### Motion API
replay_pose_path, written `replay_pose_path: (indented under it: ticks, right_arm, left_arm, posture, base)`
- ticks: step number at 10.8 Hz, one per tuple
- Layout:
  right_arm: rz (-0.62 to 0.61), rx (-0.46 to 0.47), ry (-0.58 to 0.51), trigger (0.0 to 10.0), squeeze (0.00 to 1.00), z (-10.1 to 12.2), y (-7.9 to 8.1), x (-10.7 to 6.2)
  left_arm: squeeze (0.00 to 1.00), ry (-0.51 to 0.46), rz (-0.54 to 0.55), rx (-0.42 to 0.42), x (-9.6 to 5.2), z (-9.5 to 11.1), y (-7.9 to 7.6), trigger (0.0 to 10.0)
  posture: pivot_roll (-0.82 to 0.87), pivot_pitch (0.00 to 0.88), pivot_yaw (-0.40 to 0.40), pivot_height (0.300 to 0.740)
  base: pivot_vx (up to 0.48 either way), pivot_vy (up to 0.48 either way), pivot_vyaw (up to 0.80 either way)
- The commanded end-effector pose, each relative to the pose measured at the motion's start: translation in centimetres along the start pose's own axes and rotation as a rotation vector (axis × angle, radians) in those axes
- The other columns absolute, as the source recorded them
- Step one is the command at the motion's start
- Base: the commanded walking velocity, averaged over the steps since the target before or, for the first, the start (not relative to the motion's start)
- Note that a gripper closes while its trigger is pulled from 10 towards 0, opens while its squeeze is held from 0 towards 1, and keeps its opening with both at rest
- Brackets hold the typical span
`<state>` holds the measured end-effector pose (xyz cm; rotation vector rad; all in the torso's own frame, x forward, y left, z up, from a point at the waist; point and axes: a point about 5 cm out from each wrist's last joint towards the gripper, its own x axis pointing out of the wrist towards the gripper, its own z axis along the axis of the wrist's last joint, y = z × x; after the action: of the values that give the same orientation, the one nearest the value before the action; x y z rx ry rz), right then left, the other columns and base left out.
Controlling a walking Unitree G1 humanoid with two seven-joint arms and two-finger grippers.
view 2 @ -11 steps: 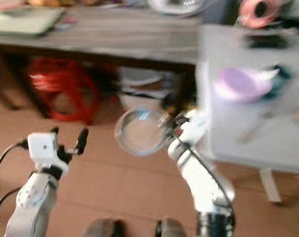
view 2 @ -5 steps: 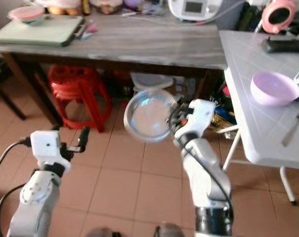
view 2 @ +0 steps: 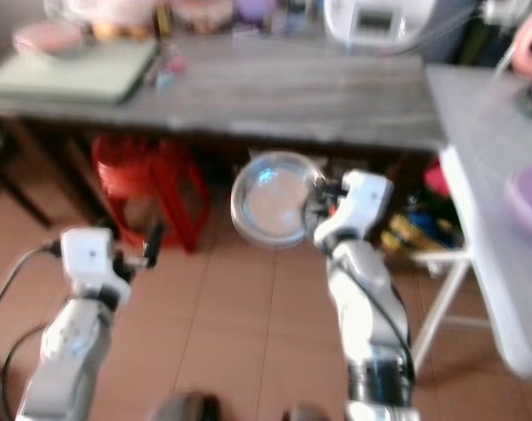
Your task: Setting the table
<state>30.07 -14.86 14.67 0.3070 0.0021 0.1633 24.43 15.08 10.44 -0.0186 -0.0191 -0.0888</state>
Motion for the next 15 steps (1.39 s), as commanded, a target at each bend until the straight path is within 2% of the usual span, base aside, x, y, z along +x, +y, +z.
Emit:
replay_pose_path:
  ticks: [1, 12, 15]
  right_arm:
    - [-0.023, -0.025, -0.032, 0.0, 0.00, 0.62, -0.84, -0.05]
    - [-0.042, -0.032, -0.061, 0.0, 0.00, 0.74, -1.28, 0.43]
    - [-0.075, -0.006, -0.019, 0.0, 0.00, -0.02, -1.69, 0.85]
  left_arm:
    - [0.00, -0.013, -0.012, -0.002, 0.12, 0.24, -0.48, 10.0]
    - [0.00, 0.000, 0.004, -0.013, 0.38, 0.06, -0.29, 10.0]
    - [0.00, -0.017, 0.013, 0.008, 0.45, 0.22, -0.15, 10.0]
  posture:
    - [0.00, 0.073, 0.036, 0.740]
    - [0.00, 0.071, 0.043, 0.740]
    - [0.01, 0.070, 0.039, 0.740]
  base:
    - [0.480, 0.000, 0.00]
    - [0.475, 0.000, 0.00]
    - [0.386, 0.267, 0.00]
